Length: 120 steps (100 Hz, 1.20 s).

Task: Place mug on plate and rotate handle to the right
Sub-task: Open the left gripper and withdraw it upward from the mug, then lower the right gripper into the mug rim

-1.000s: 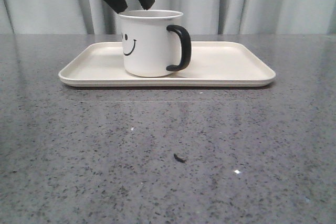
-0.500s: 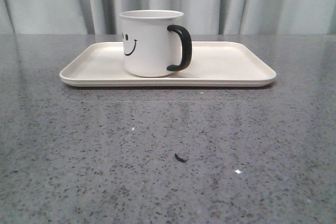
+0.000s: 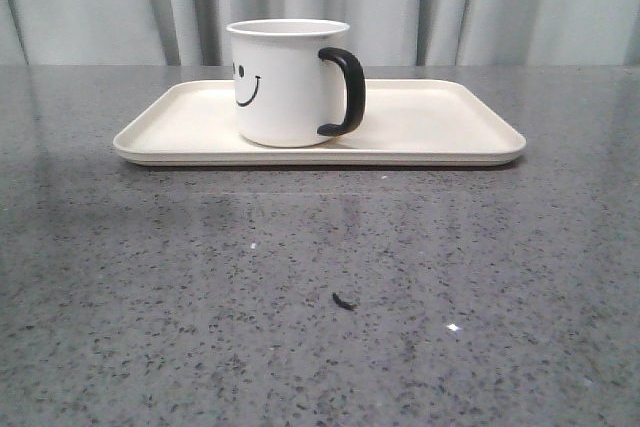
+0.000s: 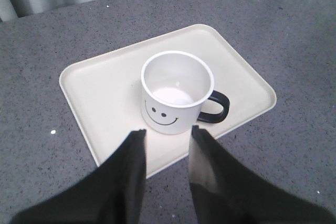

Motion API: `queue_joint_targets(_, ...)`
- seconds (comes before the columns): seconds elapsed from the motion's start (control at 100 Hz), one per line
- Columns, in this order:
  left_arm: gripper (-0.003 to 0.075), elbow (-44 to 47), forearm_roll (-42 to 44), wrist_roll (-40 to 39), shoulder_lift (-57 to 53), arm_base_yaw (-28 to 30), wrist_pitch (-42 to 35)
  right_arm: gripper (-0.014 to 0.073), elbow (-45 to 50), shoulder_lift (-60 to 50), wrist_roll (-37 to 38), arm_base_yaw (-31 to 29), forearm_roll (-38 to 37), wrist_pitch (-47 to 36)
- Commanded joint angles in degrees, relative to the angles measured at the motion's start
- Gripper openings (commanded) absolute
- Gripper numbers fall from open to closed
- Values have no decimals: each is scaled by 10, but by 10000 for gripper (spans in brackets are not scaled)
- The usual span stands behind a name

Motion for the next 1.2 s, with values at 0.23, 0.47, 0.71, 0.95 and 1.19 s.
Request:
queue_joint_targets(0.23,197,136,-9,-1,-156,-4,-93,349,-153,124,-7,45,-3,38)
queue_joint_targets(0.47,197,184,-30,-1,-210,-4,-105,417,-288,266,-7,47,18,127)
queue_joint_targets(0.71,197,186,-39,-1,-210,-4,-107,417,-429,404,-12,71,28,180)
queue_joint_targets(0.95,197,186,-40,-1,-210,-4,-107,449,-552,527,-12,137,28,198)
queue_joint_targets(1.19,196,186,-42,-1,-210,-4,-107,449,-679,645,8,162,28,245)
